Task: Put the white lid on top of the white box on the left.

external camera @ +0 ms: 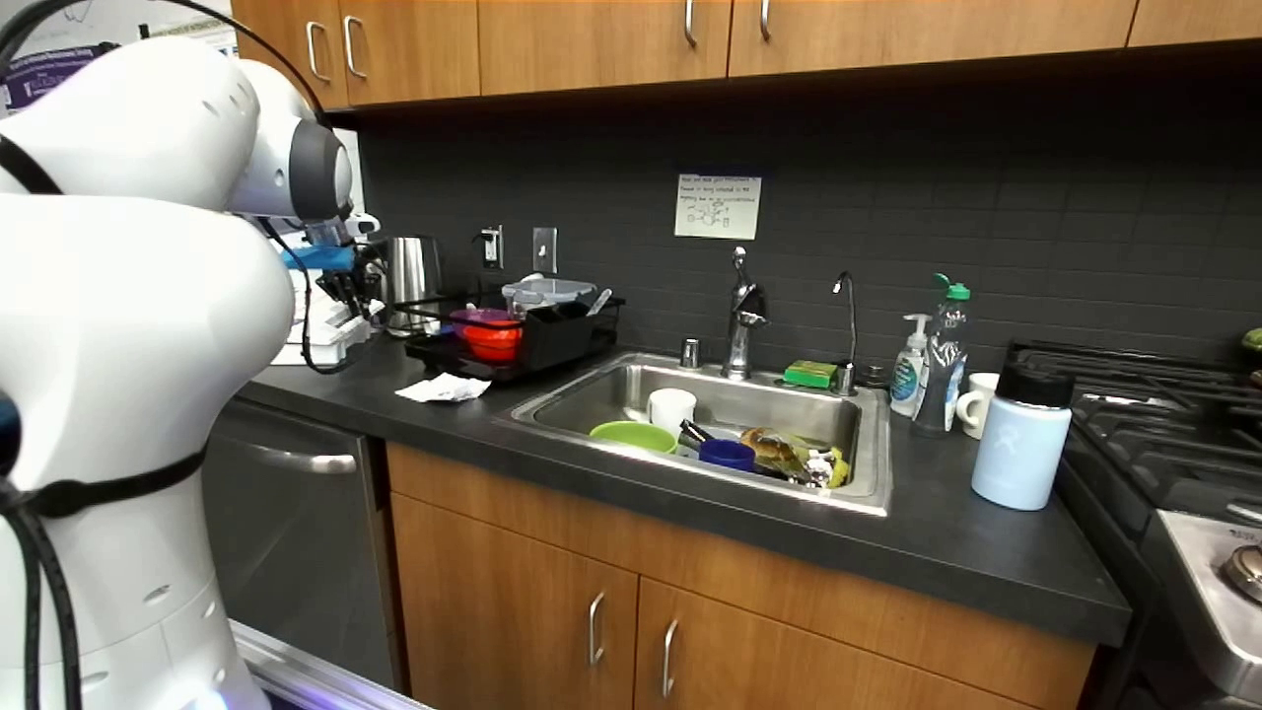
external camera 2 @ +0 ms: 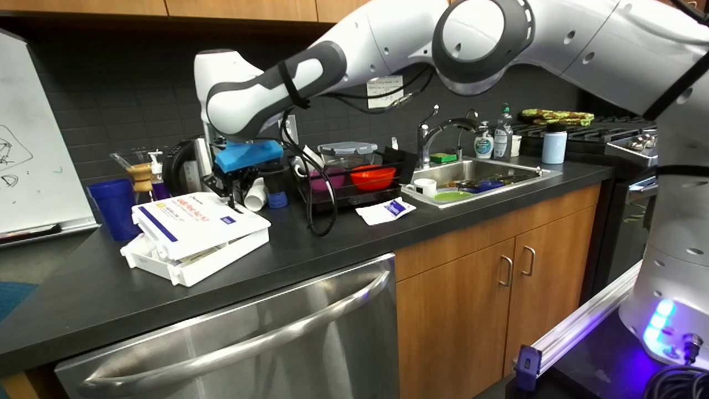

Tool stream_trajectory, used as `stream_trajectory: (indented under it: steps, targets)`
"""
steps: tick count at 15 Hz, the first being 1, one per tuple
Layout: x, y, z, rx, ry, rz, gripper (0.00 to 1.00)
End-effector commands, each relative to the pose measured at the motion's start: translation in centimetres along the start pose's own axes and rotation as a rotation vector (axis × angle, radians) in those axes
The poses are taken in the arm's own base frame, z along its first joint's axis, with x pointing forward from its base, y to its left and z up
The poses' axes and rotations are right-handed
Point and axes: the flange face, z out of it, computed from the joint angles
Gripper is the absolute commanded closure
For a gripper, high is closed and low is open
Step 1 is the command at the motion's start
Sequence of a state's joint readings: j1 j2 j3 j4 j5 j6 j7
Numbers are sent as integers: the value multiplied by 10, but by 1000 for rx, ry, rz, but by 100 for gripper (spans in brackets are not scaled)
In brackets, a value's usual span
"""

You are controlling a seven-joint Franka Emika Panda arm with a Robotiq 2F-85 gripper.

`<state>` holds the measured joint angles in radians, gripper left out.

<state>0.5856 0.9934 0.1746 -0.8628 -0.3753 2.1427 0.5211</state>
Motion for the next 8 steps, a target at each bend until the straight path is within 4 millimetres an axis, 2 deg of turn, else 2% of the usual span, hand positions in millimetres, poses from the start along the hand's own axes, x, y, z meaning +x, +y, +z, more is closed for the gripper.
stream_trajectory:
  steps: [1,8]
  targets:
    - [-7,-8,-6,4,-11,-58,95]
    - [-36,-34,5,-29,-84,-272,95]
